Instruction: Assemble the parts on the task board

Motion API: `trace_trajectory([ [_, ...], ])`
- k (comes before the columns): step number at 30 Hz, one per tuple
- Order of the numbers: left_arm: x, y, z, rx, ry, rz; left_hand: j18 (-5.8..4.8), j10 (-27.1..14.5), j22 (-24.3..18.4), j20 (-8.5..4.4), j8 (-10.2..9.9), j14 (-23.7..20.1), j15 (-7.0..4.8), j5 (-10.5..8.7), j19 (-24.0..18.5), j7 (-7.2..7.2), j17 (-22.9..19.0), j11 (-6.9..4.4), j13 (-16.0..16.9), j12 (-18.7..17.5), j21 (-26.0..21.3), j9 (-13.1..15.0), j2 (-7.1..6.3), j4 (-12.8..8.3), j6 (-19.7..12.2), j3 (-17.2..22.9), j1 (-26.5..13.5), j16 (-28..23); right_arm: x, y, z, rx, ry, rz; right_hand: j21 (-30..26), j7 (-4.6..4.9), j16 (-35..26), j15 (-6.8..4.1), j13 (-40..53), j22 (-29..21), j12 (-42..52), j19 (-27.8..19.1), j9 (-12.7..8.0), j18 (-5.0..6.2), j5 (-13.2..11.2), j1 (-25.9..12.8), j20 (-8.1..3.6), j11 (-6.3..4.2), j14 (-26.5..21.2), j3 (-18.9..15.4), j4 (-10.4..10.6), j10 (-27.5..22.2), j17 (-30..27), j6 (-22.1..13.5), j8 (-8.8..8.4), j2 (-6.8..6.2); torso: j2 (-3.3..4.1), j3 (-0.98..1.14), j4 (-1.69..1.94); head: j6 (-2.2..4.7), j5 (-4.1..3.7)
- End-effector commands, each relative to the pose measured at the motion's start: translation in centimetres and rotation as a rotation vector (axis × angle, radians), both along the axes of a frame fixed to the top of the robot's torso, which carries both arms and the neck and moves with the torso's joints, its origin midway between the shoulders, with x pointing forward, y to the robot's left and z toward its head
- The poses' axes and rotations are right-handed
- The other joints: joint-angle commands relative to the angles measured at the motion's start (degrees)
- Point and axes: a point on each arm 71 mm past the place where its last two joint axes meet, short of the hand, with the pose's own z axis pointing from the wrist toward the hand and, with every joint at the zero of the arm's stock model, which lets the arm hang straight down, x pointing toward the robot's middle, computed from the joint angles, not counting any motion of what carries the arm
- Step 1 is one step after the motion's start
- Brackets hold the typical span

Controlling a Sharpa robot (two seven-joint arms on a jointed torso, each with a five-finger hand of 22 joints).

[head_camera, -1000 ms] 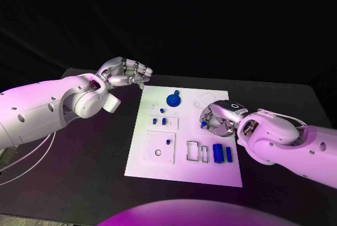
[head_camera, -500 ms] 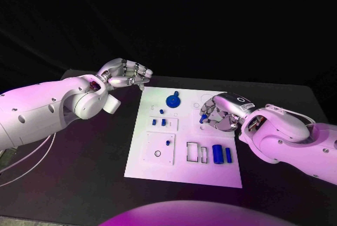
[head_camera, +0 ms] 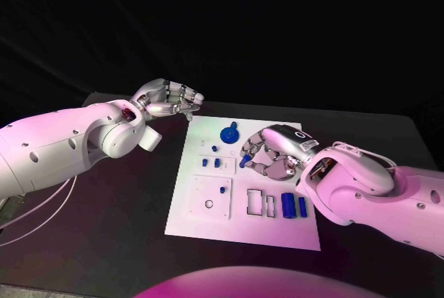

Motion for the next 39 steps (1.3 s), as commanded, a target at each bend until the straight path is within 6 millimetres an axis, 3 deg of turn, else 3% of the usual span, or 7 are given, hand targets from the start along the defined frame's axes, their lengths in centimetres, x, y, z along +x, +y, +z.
trace_trajectory([
  [1, -0.1, -0.3, 0.0, -0.013, 0.003, -0.019, 0.83, -0.33, -0.09, 0.16, 0.30, -0.35, 0.22, 0.20, 0.05, 1.40, 0.09, 0.03, -0.09, 0.33, -0.38, -0.06, 0.32, 0.05, -0.42, -0.12, -0.11, 0.18, -0.5, 1.4, -0.5, 0.033, -0.013, 0.053, 0.25, 0.07, 0.32, -0.33, -0.04, 2.03, -0.33, 0.29, 0.63, -0.86, 0.23, -0.47, 0.00, 0.16, 1.34, 0.37, -0.10, 0.36, 0.05, 0.27, 0.40, 0.28, 0.05, -0.02, 0.15, 0.11, 0.40],
  [11, 0.0, -0.5, 0.0, -0.015, 0.006, -0.023, 0.83, -0.43, -0.11, 0.13, 0.38, -0.34, 0.21, 0.22, 0.16, 1.43, 0.11, 0.04, -0.10, 0.49, -0.38, -0.06, 0.37, -0.01, -0.45, -0.07, -0.01, 0.22, -2.4, 5.4, -3.1, 0.063, 0.045, 0.154, -0.05, 0.18, 0.36, -0.31, -0.05, 1.95, -0.51, 0.25, 0.80, -0.82, 0.22, -0.44, -0.02, 0.21, 1.37, 0.76, -0.66, 0.32, 0.11, -0.01, 0.52, 0.38, 0.12, -0.03, 0.00, 0.13, 1.42],
  [14, 0.0, -0.5, 0.0, -0.015, 0.007, -0.023, 0.82, -0.47, -0.12, 0.13, 0.41, -0.34, 0.21, 0.22, 0.19, 1.43, 0.12, 0.05, -0.11, 0.55, -0.38, -0.07, 0.38, -0.01, -0.46, -0.07, -0.01, 0.23, -2.8, 5.8, -3.8, 0.061, 0.064, 0.162, -0.11, 0.22, 0.37, -0.30, -0.05, 1.93, -0.54, 0.24, 0.83, -0.81, 0.20, -0.50, -0.03, 0.23, 1.38, 0.79, -0.70, 0.32, 0.11, -0.06, 0.53, 0.39, 0.07, -0.04, -0.12, 0.11, 1.60],
  [23, 0.0, -0.7, -0.1, -0.016, 0.008, -0.027, 0.81, -0.49, -0.13, 0.14, 0.44, -0.35, 0.23, 0.22, 0.20, 1.44, 0.12, 0.06, -0.11, 0.59, -0.40, -0.06, 0.41, 0.04, -0.46, -0.08, -0.06, 0.23, -3.3, 6.7, -5.4, 0.037, 0.095, 0.181, -0.17, 0.24, 0.41, -0.29, -0.05, 1.92, -0.58, 0.23, 0.86, -0.80, 0.20, -0.53, -0.03, 0.25, 1.40, 0.85, -0.79, 0.31, 0.19, -0.11, 0.56, 0.43, 0.06, 0.11, 0.10, -0.22, 2.06],
  [39, 0.0, -0.8, -0.1, -0.017, 0.009, -0.029, 0.80, -0.49, -0.15, 0.14, 0.47, -0.35, 0.24, 0.22, 0.21, 1.45, 0.13, 0.07, -0.11, 0.65, -0.42, -0.06, 0.46, 0.11, -0.46, -0.07, -0.12, 0.24, -3.4, 7.0, -6.8, -0.051, 0.114, 0.189, -0.15, 0.30, 0.35, -0.24, -0.08, 1.96, -0.76, 0.26, 1.00, -0.82, 0.18, -0.69, -0.01, 0.32, 1.37, 1.03, -1.12, 0.20, 0.04, -0.29, 0.66, 0.52, 0.16, 0.02, 0.07, -0.71, 2.48],
])
